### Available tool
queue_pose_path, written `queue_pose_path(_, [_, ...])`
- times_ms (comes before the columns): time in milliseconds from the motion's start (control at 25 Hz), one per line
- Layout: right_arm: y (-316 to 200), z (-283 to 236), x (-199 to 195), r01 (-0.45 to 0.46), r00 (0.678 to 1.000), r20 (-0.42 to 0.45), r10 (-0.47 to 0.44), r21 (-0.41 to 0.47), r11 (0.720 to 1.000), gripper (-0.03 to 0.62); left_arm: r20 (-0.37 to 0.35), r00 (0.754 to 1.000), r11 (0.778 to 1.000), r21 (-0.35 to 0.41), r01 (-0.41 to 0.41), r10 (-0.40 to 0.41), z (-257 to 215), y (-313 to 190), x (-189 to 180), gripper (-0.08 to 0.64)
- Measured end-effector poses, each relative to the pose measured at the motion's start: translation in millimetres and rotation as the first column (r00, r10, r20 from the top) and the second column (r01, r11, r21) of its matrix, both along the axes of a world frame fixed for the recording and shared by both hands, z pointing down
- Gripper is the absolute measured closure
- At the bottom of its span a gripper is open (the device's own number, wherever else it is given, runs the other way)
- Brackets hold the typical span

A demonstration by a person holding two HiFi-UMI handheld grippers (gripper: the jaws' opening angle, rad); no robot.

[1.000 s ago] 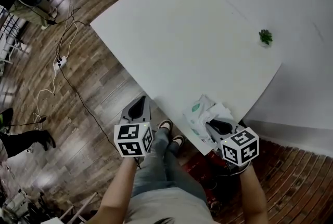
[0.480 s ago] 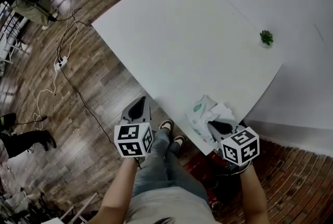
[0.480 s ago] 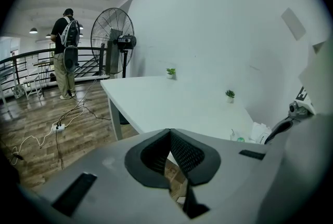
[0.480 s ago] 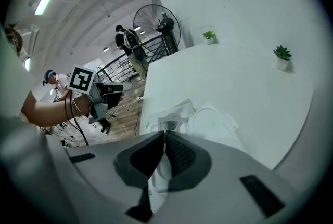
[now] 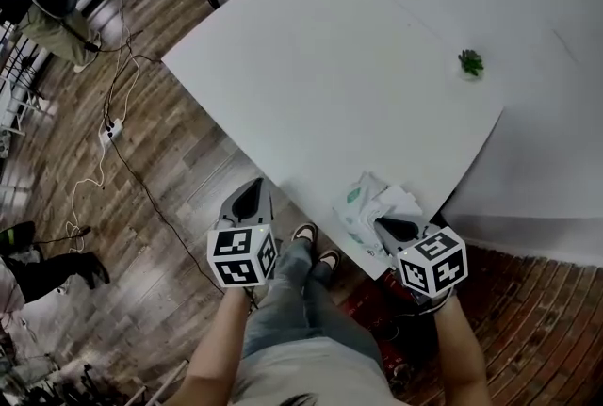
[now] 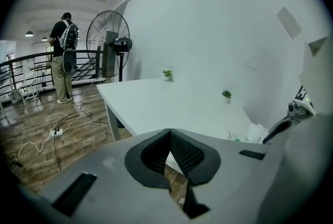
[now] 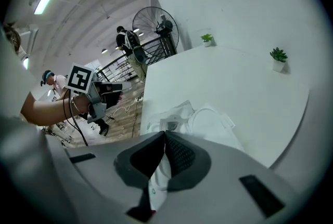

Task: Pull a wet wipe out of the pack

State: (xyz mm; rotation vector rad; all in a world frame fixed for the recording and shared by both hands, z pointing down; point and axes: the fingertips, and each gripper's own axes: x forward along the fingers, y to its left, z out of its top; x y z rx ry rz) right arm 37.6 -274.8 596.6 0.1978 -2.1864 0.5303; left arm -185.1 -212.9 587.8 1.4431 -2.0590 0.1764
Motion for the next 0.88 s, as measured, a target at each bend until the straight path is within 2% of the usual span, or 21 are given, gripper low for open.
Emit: queue_pose_path(880, [-11.4, -28.2, 12.0, -0.104, 0.992, 0.076, 0.101, 0.031, 0.994, 0.587, 0.063, 0.994, 0.995, 0.036, -0.091, 0.088, -37.2, -13.4, 16.4, 0.558])
